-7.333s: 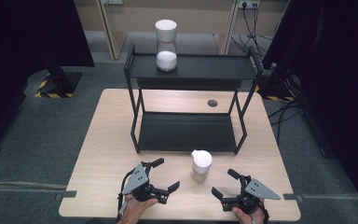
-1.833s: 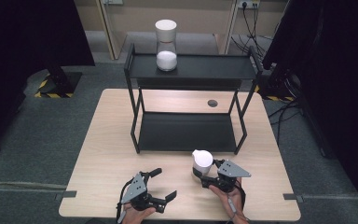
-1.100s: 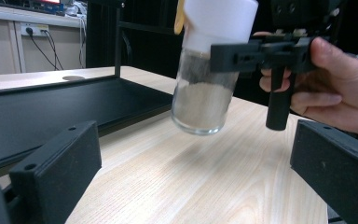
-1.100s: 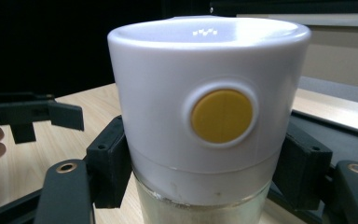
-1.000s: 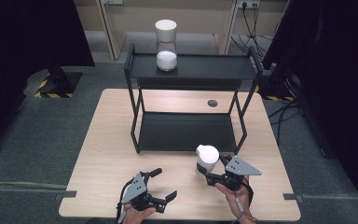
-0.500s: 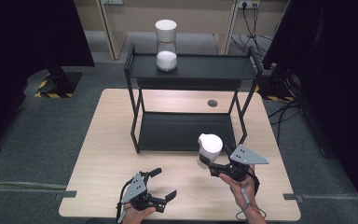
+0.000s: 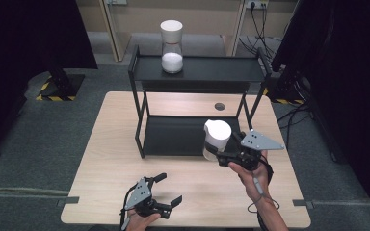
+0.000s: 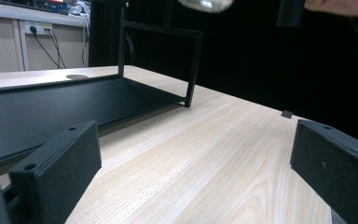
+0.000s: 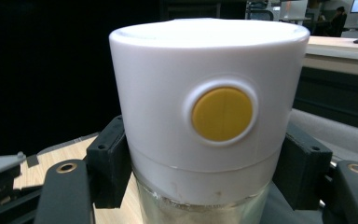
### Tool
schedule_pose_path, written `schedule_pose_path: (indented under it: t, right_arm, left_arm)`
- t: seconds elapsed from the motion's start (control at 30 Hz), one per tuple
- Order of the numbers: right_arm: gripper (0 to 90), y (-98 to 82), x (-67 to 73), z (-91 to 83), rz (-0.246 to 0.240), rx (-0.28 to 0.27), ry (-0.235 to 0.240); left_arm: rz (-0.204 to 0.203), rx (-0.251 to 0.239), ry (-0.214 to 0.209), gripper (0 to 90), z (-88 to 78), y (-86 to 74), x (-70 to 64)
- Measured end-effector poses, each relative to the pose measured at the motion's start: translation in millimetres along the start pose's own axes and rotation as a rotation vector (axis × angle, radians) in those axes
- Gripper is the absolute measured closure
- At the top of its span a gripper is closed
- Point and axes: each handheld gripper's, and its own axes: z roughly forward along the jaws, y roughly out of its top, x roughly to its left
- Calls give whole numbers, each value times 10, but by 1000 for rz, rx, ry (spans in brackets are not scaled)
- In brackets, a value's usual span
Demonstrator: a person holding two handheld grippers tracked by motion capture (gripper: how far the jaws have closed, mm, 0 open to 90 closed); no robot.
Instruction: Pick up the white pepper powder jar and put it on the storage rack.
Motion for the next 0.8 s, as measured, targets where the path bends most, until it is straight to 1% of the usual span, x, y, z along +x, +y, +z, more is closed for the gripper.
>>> schedule_pose_path:
  t: [0.17, 0.23, 0.27, 0.3, 0.53, 0.67, 0.7, 0.73, 0.8]
  right_arm:
    - [309, 231, -24, 11, -20, 3, -4]
    - [310, 349, -45, 24, -26, 2, -3]
    - [310, 349, -45, 24, -26, 2, -3]
    - [310, 450, -70, 40, -26, -3, -1]
    - [310, 810, -104, 95, -51, -7, -8]
    - [310, 973, -137, 125, -46, -13, -7]
    - [310, 973, -137, 125, -46, -13, -7]
    - [310, 1045, -153, 138, -43, -14, -7]
    - [310, 1116, -167, 151, -44, -14, -9]
  left_arm:
    - [-2, 1, 0, 9, 4, -2, -1]
    - [-1, 1, -1, 9, 3, -2, -2]
    - [-1, 1, -1, 9, 3, -2, -2]
    - [-2, 1, 0, 9, 2, -2, -2]
    - [-5, 0, -2, 9, 1, -4, 2]
    - [-7, -2, -3, 9, 0, -7, 2]
    - [-7, -2, -3, 9, 0, -7, 2]
    - [-8, -1, -4, 9, 0, -6, 4]
    - [-8, -1, -4, 9, -1, -6, 5]
